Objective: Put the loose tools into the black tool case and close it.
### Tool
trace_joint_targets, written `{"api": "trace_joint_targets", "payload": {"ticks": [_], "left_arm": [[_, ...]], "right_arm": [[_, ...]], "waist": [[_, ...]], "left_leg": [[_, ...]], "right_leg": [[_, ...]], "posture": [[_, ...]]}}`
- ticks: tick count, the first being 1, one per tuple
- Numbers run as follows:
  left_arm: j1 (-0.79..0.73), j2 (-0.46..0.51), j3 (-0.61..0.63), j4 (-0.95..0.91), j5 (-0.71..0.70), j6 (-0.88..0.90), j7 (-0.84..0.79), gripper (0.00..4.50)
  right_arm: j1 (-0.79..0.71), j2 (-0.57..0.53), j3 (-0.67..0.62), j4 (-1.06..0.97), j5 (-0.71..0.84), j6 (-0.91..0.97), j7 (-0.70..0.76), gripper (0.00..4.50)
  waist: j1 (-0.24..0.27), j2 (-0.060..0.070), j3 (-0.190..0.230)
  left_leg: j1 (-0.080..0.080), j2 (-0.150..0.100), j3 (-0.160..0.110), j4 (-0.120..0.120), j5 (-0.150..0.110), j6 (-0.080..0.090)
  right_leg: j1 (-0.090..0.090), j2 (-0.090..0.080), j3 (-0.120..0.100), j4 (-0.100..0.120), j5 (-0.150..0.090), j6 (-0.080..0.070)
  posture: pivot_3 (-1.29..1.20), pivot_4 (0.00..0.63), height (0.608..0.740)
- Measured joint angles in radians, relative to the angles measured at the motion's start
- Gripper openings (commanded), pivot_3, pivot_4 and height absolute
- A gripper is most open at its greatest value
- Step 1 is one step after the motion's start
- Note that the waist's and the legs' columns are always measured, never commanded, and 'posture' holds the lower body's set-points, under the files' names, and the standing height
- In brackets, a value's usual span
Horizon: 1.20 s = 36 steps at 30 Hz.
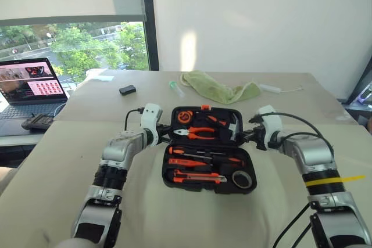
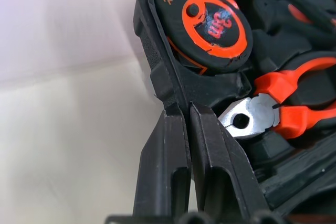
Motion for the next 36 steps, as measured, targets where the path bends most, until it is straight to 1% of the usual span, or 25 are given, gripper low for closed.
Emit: {"api": "trace_joint_targets", "payload": {"ticks": [3,5,9,12,16,20,22,24,26,27,28,30,31,32,33,34,36], "left_arm": [[0.008,0.024,-0.011,0.024,0.051,-0.211,-0.060,0.00],[0.036,0.040,-0.012,0.022,0.066,-0.340,-0.100,0.00],[0.178,0.091,-0.011,-0.093,0.085,-0.535,-0.170,0.00],[0.260,0.135,-0.013,-0.147,0.094,-0.610,-0.222,0.00],[0.344,0.216,-0.016,-0.181,0.124,-0.763,-0.293,0.00],[0.374,0.245,-0.021,-0.180,0.147,-0.851,-0.314,0.00],[0.396,0.259,-0.010,-0.181,0.138,-0.876,-0.329,0.00],[0.436,0.275,0.006,-0.199,0.093,-0.865,-0.359,0.00],[0.484,0.289,0.023,-0.238,0.034,-0.825,-0.392,0.71],[0.518,0.303,0.039,-0.262,-0.004,-0.788,-0.417,0.93],[0.554,0.326,0.060,-0.261,-0.031,-0.740,-0.427,1.25],[0.595,0.353,0.114,-0.233,-0.071,-0.646,-0.423,2.02],[0.599,0.359,0.133,-0.228,-0.084,-0.615,-0.421,2.14],[0.599,0.367,0.158,-0.222,-0.109,-0.563,-0.418,2.56],[0.591,0.368,0.173,-0.218,-0.124,-0.524,-0.414,2.87],[0.566,0.367,0.173,-0.214,-0.138,-0.482,-0.411,2.87],[0.533,0.363,0.174,-0.214,-0.151,-0.447,-0.408,2.92]], "right_arm": [[0.048,0.011,-0.004,-0.086,-0.037,-0.090,-0.039,0.06],[0.102,0.020,-0.007,-0.149,-0.056,-0.146,-0.062,0.06],[0.279,0.037,-0.036,-0.343,-0.091,-0.237,-0.117,0.06],[0.392,0.037,-0.057,-0.464,-0.106,-0.278,-0.122,0.06],[0.565,-0.002,-0.056,-0.616,-0.154,-0.373,-0.112,0.06],[0.664,-0.048,-0.054,-0.672,-0.202,-0.459,-0.097,0.06],[0.730,-0.085,-0.058,-0.702,-0.230,-0.525,-0.081,0.06],[0.795,-0.115,-0.062,-0.730,-0.249,-0.589,-0.059,0.06],[0.880,-0.140,-0.080,-0.769,-0.263,-0.646,-0.041,0.00],[0.937,-0.157,-0.104,-0.801,-0.265,-0.681,-0.024,0.00],[0.990,-0.166,-0.131,-0.824,-0.270,-0.709,-0.015,0.80],[1.085,-0.181,-0.192,-0.843,-0.278,-0.735,0.014,1.41],[1.112,-0.184,-0.210,-0.846,-0.276,-0.735,0.024,1.58],[1.146,-0.180,-0.238,-0.868,-0.250,-0.710,0.045,2.08],[1.164,-0.172,-0.261,-0.901,-0.196,-0.658,0.064,2.12],[1.195,-0.171,-0.300,-0.948,-0.103,-0.572,0.099,2.12],[1.245,-0.188,-0.350,-1.009,0.014,-0.471,0.151,1.75]], "waist": [[0.002,0.000,0.000],[0.002,0.000,0.000],[0.005,0.000,0.000],[0.013,0.000,0.000],[0.014,0.000,0.000],[0.014,0.001,0.001],[0.014,0.001,0.000],[0.012,0.001,0.000],[0.008,0.002,0.000],[0.007,0.003,-0.001],[0.006,0.003,-0.001],[0.010,0.003,-0.001],[0.012,0.002,0.000],[0.018,0.002,0.000],[0.021,0.002,0.000],[0.027,0.002,0.000],[0.036,0.001,0.001]], "left_leg": [[-0.013,-0.001,0.001,0.001,0.004,-0.001],[-0.013,0.000,0.002,0.000,0.004,-0.001],[-0.014,0.000,0.002,-0.003,0.003,0.000],[-0.016,0.000,0.003,-0.001,0.002,0.002],[-0.013,0.000,0.003,0.003,0.001,0.005],[-0.010,0.000,0.003,0.004,-0.003,0.011],[-0.005,0.001,0.003,0.004,-0.003,0.011],[0.003,0.002,0.003,0.003,-0.003,0.012],[0.005,0.003,0.004,0.002,-0.005,0.013],[0.006,0.003,0.004,0.001,-0.005,0.013],[0.008,0.003,0.004,0.001,-0.005,0.013],[0.008,0.003,0.003,0.002,-0.006,0.013],[0.008,0.003,0.003,0.002,-0.006,0.013],[0.008,0.002,0.002,0.003,-0.006,0.014],[0.010,0.003,0.002,0.004,-0.007,0.014],[0.014,0.003,0.002,0.005,-0.007,0.015],[0.019,0.003,0.001,0.004,-0.007,0.016]], "right_leg": [[-0.015,0.000,-0.001,0.009,0.000,0.000],[-0.016,0.001,-0.002,0.009,0.000,0.000],[-0.016,0.001,-0.004,0.004,0.000,0.001],[-0.014,0.001,-0.004,0.000,0.000,0.002],[-0.010,0.002,-0.003,-0.003,0.001,0.003],[-0.009,0.001,-0.002,-0.002,0.003,0.004],[-0.004,0.002,-0.002,-0.002,0.003,0.004],[0.004,0.004,-0.003,-0.004,0.003,0.004],[0.006,0.003,-0.002,-0.004,0.001,0.004],[0.007,0.003,-0.001,-0.004,0.000,0.004],[0.008,0.003,-0.001,-0.004,-0.001,0.004],[0.008,0.003,-0.002,-0.004,-0.001,0.004],[0.009,0.003,-0.002,-0.004,-0.001,0.004],[0.011,0.002,-0.004,-0.004,-0.001,0.004],[0.013,0.001,-0.003,-0.004,-0.001,0.004],[0.018,0.001,-0.004,-0.005,-0.001,0.004],[0.023,0.000,-0.004,-0.005,-0.001,0.004]], "posture": [[0.00,0.150,0.740],[0.00,0.150,0.740],[0.00,0.150,0.740],[0.00,0.150,0.740],[0.00,0.150,0.740],[0.00,0.150,0.740],[0.00,0.150,0.740],[0.00,0.150,0.740],[0.00,0.150,0.740],[0.00,0.150,0.740],[0.00,0.150,0.740],[0.00,0.150,0.740],[0.00,0.150,0.740],[0.00,0.150,0.740],[0.00,0.150,0.740],[0.00,0.150,0.740],[0.00,0.150,0.740]]}}
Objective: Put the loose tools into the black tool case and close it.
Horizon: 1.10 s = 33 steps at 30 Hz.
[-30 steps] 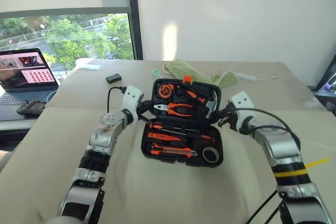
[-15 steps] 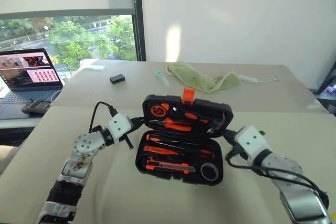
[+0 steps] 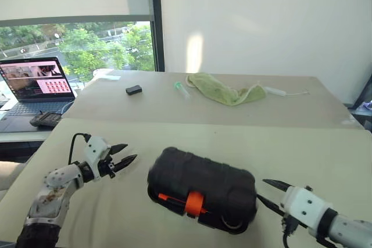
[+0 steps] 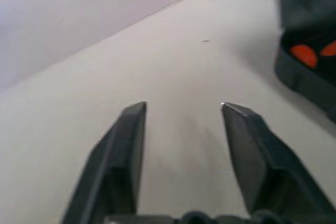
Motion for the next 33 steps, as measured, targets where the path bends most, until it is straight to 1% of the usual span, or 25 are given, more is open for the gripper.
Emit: {"api": "trace_joint_targets", "payload": {"ticks": [1,2,3,4,5,6,7,8,9,10,11,14,16,18,21,22,24,26,27,30,32,33], "left_arm": [[-0.025,-0.006,0.000,-0.002,-0.007,0.027,0.003,2.67],[-0.043,-0.013,0.000,-0.003,-0.010,0.046,0.004,2.33],[-0.057,-0.021,-0.002,-0.005,-0.016,0.062,0.004,2.10],[-0.073,-0.033,-0.007,-0.006,-0.022,0.076,0.002,1.78],[-0.089,-0.041,-0.018,-0.010,-0.027,0.091,-0.003,1.37],[-0.106,-0.051,-0.032,-0.020,-0.032,0.108,-0.009,1.06],[-0.127,-0.062,-0.050,-0.032,-0.039,0.127,-0.017,0.72],[-0.156,-0.073,-0.072,-0.043,-0.041,0.150,-0.027,0.22],[-0.177,-0.078,-0.091,-0.050,-0.040,0.161,-0.034,0.06],[-0.208,-0.084,-0.111,-0.050,-0.036,0.175,-0.038,0.06],[-0.247,-0.098,-0.136,-0.042,-0.018,0.183,-0.037,0.06],[-0.328,-0.138,-0.204,-0.017,0.027,0.189,-0.034,0.06],[-0.370,-0.168,-0.228,0.011,0.049,0.194,-0.027,0.06],[-0.387,-0.188,-0.241,0.015,0.055,0.206,-0.025,0.06],[-0.392,-0.188,-0.241,0.012,0.060,0.233,-0.009,0.06],[-0.391,-0.185,-0.239,0.003,0.062,0.248,0.000,0.06],[-0.389,-0.181,-0.237,-0.016,0.061,0.265,0.007,0.06],[-0.381,-0.168,-0.222,-0.048,0.057,0.289,0.015,0.06],[-0.376,-0.161,-0.211,-0.062,0.055,0.305,0.020,0.06],[-0.366,-0.157,-0.195,-0.106,0.042,0.344,0.037,0.06],[-0.361,-0.156,-0.186,-0.138,0.031,0.373,0.043,0.06],[-0.359,-0.151,-0.173,-0.146,0.023,0.390,0.045,0.06]], "right_arm": [[0.047,-0.024,-0.024,-0.037,0.040,0.040,0.043,1.49],[0.084,-0.043,-0.031,-0.058,0.049,0.059,0.072,1.05],[0.102,-0.051,-0.032,-0.070,0.060,0.074,0.090,0.70],[0.132,-0.053,-0.032,-0.087,0.075,0.098,0.108,0.49],[0.157,-0.060,-0.032,-0.106,0.097,0.127,0.124,0.12],[0.190,-0.076,-0.030,-0.128,0.120,0.154,0.144,0.00],[0.228,-0.102,-0.025,-0.153,0.146,0.182,0.171,0.00],[0.267,-0.143,-0.013,-0.178,0.170,0.206,0.202,0.00],[0.278,-0.172,0.007,-0.191,0.181,0.217,0.221,0.00],[0.260,-0.182,0.048,-0.196,0.182,0.231,0.223,0.00],[0.187,-0.182,0.105,-0.191,0.180,0.249,0.210,0.00],[0.002,-0.176,0.236,-0.147,0.156,0.281,0.168,0.00],[-0.136,-0.142,0.334,-0.077,0.123,0.312,0.126,0.00],[-0.242,-0.096,0.400,-0.022,0.117,0.361,0.088,0.00],[-0.370,-0.026,0.393,0.031,0.145,0.458,0.020,0.00],[-0.439,0.001,0.370,0.060,0.169,0.527,-0.014,0.00],[-0.505,0.015,0.336,0.085,0.182,0.592,-0.056,0.00],[-0.588,0.006,0.331,0.118,0.177,0.651,-0.091,0.00],[-0.642,0.023,0.333,0.146,0.179,0.688,-0.109,0.00],[-0.829,0.065,0.381,0.283,0.159,0.773,-0.163,0.00],[-0.939,0.081,0.444,0.371,0.117,0.784,-0.189,0.00],[-1.001,0.115,0.478,0.439,0.091,0.772,-0.200,0.00]], "waist": [[0.003,0.000,0.000],[0.003,-0.001,0.000],[0.002,-0.001,0.000],[0.002,-0.001,-0.001],[0.002,-0.001,-0.001],[0.002,-0.001,-0.001],[0.004,-0.001,-0.001],[0.006,-0.001,-0.001],[0.005,-0.002,-0.001],[0.005,-0.005,-0.001],[0.003,-0.009,-0.001],[-0.002,-0.011,-0.001],[-0.004,-0.013,0.000],[-0.007,-0.013,0.000],[-0.019,-0.014,0.000],[-0.022,-0.014,0.000],[-0.021,-0.014,0.000],[-0.021,-0.014,0.000],[-0.021,-0.014,0.000],[-0.028,-0.013,0.000],[-0.028,-0.013,0.000],[-0.032,-0.013,0.000]], "left_leg": [[0.000,0.000,0.000,0.000,0.000,0.000],[0.000,0.000,0.000,0.000,0.000,0.000],[0.000,0.000,0.000,0.000,0.000,0.000],[0.000,0.000,0.000,-0.001,0.000,0.000],[0.000,0.000,0.000,-0.001,0.000,-0.001],[-0.001,0.000,0.000,-0.001,0.000,-0.001],[-0.001,0.000,0.000,-0.001,0.000,-0.001],[-0.001,0.000,0.000,-0.001,0.000,-0.001],[-0.002,0.000,0.000,-0.001,0.000,-0.001],[-0.001,0.000,0.000,0.000,0.000,-0.001],[-0.001,0.000,0.000,0.000,0.000,-0.001],[0.000,-0.001,0.000,0.001,0.000,-0.001],[-0.002,-0.001,0.000,0.001,0.001,-0.002],[-0.002,-0.001,0.000,0.000,0.001,-0.002],[-0.003,0.000,0.000,0.000,0.002,-0.003],[-0.003,0.000,0.000,0.000,0.002,-0.003],[-0.004,-0.001,-0.001,0.000,0.001,-0.003],[-0.004,0.000,-0.001,0.000,0.001,-0.003],[-0.004,0.000,-0.001,0.000,0.001,-0.003],[-0.004,-0.001,-0.001,0.000,0.002,-0.003],[-0.004,-0.001,-0.001,-0.001,0.002,-0.004],[-0.003,0.000,-0.001,-0.001,0.002,-0.004]], "right_leg": [[0.000,0.000,0.000,0.000,0.000,0.000],[0.000,0.000,0.001,0.000,0.000,0.000],[0.000,0.000,0.001,0.000,0.000,0.000],[-0.001,0.000,0.001,0.000,0.000,0.000],[-0.001,0.000,0.001,0.001,0.000,-0.001],[-0.002,0.000,0.001,0.001,0.000,-0.001],[-0.002,0.000,0.001,0.001,0.000,-0.001],[-0.002,0.001,0.000,0.001,0.000,-0.001],[-0.002,0.001,0.000,0.001,0.000,-0.001],[-0.001,0.002,0.000,0.000,0.000,-0.001],[-0.001,0.002,0.001,0.000,0.000,-0.001],[0.000,0.002,0.003,0.000,-0.001,-0.003],[-0.002,0.003,0.002,0.000,-0.002,-0.005],[-0.003,0.003,0.003,0.001,0.000,-0.003],[-0.004,0.003,0.003,0.001,0.000,-0.003],[-0.004,0.003,0.002,0.002,0.000,-0.003],[-0.005,0.002,0.002,0.002,0.000,-0.003],[-0.005,0.002,0.001,0.001,0.000,-0.003],[-0.005,0.002,0.001,0.001,0.000,-0.003],[-0.006,0.002,0.002,0.002,0.001,-0.004],[-0.006,0.003,0.001,0.002,0.001,-0.004],[-0.005,0.004,0.001,0.002,0.001,-0.004]], "posture": [[0.00,0.150,0.740],[0.00,0.150,0.740],[0.00,0.150,0.740],[0.00,0.150,0.740],[0.00,0.150,0.740],[0.00,0.150,0.740],[0.00,0.150,0.740],[0.00,0.150,0.740],[0.00,0.150,0.740],[0.00,0.150,0.740],[0.00,0.150,0.740],[0.00,0.150,0.740],[0.00,0.150,0.740],[0.00,0.150,0.740],[0.00,0.150,0.740],[0.00,0.150,0.740],[0.00,0.150,0.740],[0.00,0.150,0.740],[0.00,0.150,0.740],[0.00,0.150,0.740],[0.00,0.150,0.740],[0.00,0.150,0.740]]}}
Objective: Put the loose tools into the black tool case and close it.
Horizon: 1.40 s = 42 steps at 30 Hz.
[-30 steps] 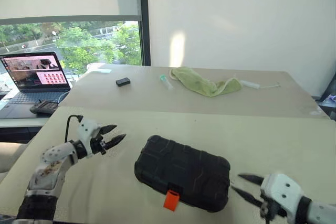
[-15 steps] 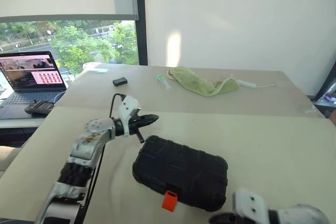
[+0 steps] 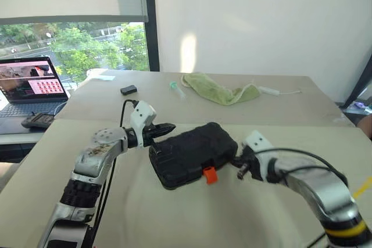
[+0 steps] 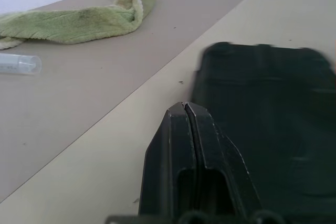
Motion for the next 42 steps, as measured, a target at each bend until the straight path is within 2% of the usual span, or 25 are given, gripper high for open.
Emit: {"api": "trace_joint_targets", "payload": {"ticks": [2,4,6,7,8,10,12,13,14,16,20,26,37,41,42], "left_arm": [[0.000,0.003,0.013,-0.008,-0.025,0.021,-0.011,0.06],[0.001,0.020,0.014,-0.019,-0.057,0.046,-0.050,0.59],[0.000,0.069,0.019,-0.025,-0.111,0.091,-0.120,1.17],[-0.001,0.086,0.021,-0.028,-0.132,0.108,-0.150,1.71],[-0.003,0.099,0.018,-0.027,-0.141,0.112,-0.174,1.98],[-0.003,0.136,-0.007,-0.022,-0.135,0.101,-0.241,2.85],[-0.003,0.145,-0.051,-0.010,-0.114,0.073,-0.289,3.50],[-0.002,0.141,-0.071,-0.006,-0.105,0.066,-0.301,4.00],[-0.003,0.133,-0.101,0.003,-0.095,0.056,-0.317,4.35],[0.002,0.136,-0.153,0.023,-0.048,0.007,-0.346,4.35],[-0.002,0.151,-0.207,0.069,0.049,-0.139,-0.380,4.35],[0.001,0.145,-0.209,0.088,0.056,-0.167,-0.402,4.35],[0.014,0.142,-0.202,0.083,0.058,-0.181,-0.402,4.35],[0.019,0.142,-0.201,0.080,0.057,-0.184,-0.402,4.42],[0.020,0.142,-0.200,0.080,0.057,-0.188,-0.401,4.42]], "right_arm": [[-0.063,0.043,0.046,0.094,-0.048,-0.070,-0.011,0.00],[-0.069,0.036,0.066,0.120,-0.067,-0.126,0.012,0.00],[-0.036,0.001,0.046,0.104,-0.053,-0.152,0.057,0.58],[-0.004,-0.024,0.029,0.083,-0.039,-0.152,0.079,0.94],[0.027,-0.043,0.005,0.056,-0.016,-0.148,0.101,1.17],[0.116,-0.087,-0.095,-0.052,0.078,-0.116,0.163,1.94],[0.164,-0.073,-0.204,-0.164,0.189,-0.058,0.186,2.49],[0.169,-0.061,-0.231,-0.197,0.228,-0.037,0.187,2.91],[0.183,-0.054,-0.252,-0.243,0.281,-0.002,0.186,2.98],[0.222,-0.039,-0.228,-0.283,0.295,0.018,0.152,2.98],[0.243,0.088,-0.108,-0.237,0.230,0.019,0.007,2.98],[0.225,0.127,-0.066,-0.188,0.148,0.013,-0.095,2.98],[0.206,0.173,-0.034,-0.178,0.125,-0.010,-0.128,2.98],[0.200,0.177,-0.032,-0.175,0.126,-0.010,-0.127,1.99],[0.200,0.177,-0.029,-0.173,0.126,-0.010,-0.126,1.59]], "waist": [[-0.007,0.000,0.000],[-0.008,0.000,0.000],[-0.007,0.000,0.000],[-0.003,0.000,0.000],[0.001,0.001,0.000],[0.011,0.002,0.001],[0.012,0.002,0.001],[0.011,0.002,0.001],[0.011,0.002,0.001],[0.010,0.002,0.001],[0.008,0.005,0.000],[0.009,0.007,-0.002],[0.009,0.009,-0.003],[0.009,0.009,-0.003],[0.009,0.009,-0.003]], "left_leg": [[0.000,0.000,0.000,-0.001,0.000,0.000],[0.000,0.000,0.000,-0.001,0.000,0.000],[-0.001,0.000,0.000,-0.001,0.000,0.000],[-0.002,0.000,0.000,-0.001,0.000,0.000],[-0.002,0.000,0.000,-0.001,0.000,0.001],[-0.005,-0.001,0.000,-0.001,0.000,-0.001],[-0.005,-0.001,0.000,-0.001,0.000,0.000],[-0.005,-0.001,0.000,-0.001,-0.001,0.001],[-0.005,-0.001,0.000,0.000,-0.002,0.003],[-0.003,-0.001,0.000,0.000,-0.004,0.006],[0.000,-0.001,0.002,-0.001,-0.003,0.005],[0.001,-0.001,0.002,-0.001,-0.003,0.004],[0.001,-0.001,0.002,-0.001,-0.003,0.004],[0.001,-0.001,0.002,-0.001,-0.003,0.004],[0.002,-0.001,0.002,-0.001,-0.003,0.004]], "right_leg": [[0.000,0.000,0.000,0.000,0.000,0.000],[0.000,0.000,0.000,0.001,0.000,0.000],[-0.001,0.000,-0.001,0.001,0.000,0.001],[-0.001,-0.001,-0.001,0.000,-0.001,0.002],[-0.001,-0.001,-0.001,0.000,-0.001,0.002],[-0.002,-0.001,-0.001,-0.001,-0.001,0.003],[-0.001,-0.001,-0.002,-0.001,-0.001,0.003],[0.000,-0.001,-0.002,-0.002,-0.001,0.004],[0.001,-0.001,-0.001,-0.002,0.000,0.005],[0.001,-0.002,-0.001,-0.004,0.000,0.005],[0.001,-0.002,0.001,-0.002,-0.001,0.003],[0.002,-0.002,0.001,-0.001,-0.001,0.003],[0.002,-0.001,0.000,-0.001,-0.001,0.003],[0.002,-0.001,0.001,-0.001,-0.001,0.003],[0.002,-0.001,0.001,-0.001,-0.001,0.003]], "posture": [[0.00,0.150,0.740],[0.00,0.150,0.740],[0.00,0.150,0.740],[0.00,0.150,0.740],[0.00,0.150,0.740],[0.00,0.150,0.740],[0.00,0.150,0.740],[0.00,0.150,0.740],[0.00,0.150,0.740],[0.00,0.150,0.740],[0.00,0.150,0.740],[0.00,0.150,0.740],[0.00,0.150,0.740],[0.00,0.150,0.740],[0.00,0.150,0.740]]}}
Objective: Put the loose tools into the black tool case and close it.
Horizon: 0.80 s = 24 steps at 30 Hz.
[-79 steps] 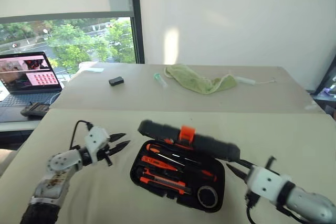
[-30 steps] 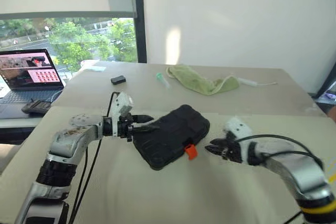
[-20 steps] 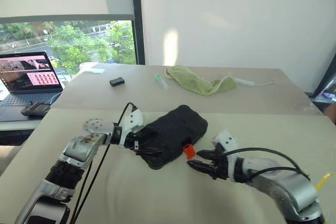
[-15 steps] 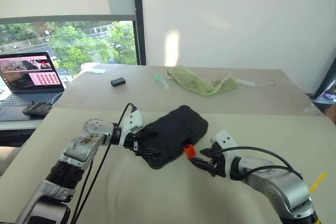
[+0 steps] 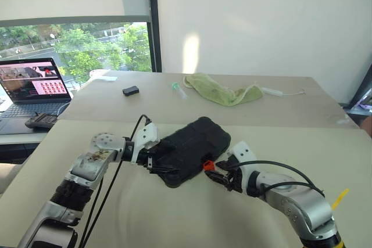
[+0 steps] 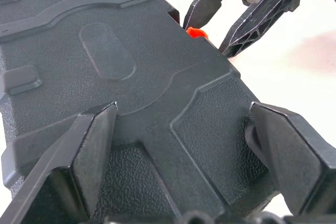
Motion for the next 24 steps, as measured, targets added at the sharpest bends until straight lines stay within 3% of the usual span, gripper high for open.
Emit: {"api": "trace_joint_targets", "payload": {"ticks": [2,24], "left_arm": [[0.006,0.000,0.002,0.000,0.000,-0.008,0.002,4.42],[0.022,-0.002,0.016,-0.006,0.000,-0.014,0.009,4.42]], "right_arm": [[-0.001,0.002,0.011,0.002,-0.001,-0.005,0.001,1.18],[0.016,-0.001,0.004,0.033,-0.004,-0.091,0.044,1.18]], "waist": [[0.000,0.001,0.000],[-0.001,0.002,-0.002]], "left_leg": [[0.001,0.000,0.000,0.000,0.000,0.000],[0.001,0.000,0.000,0.000,0.000,0.000]], "right_leg": [[0.000,0.000,0.000,0.000,0.000,0.000],[0.000,0.000,0.000,0.000,0.000,0.000]], "posture": [[0.00,0.150,0.740],[0.00,0.150,0.740]]}}
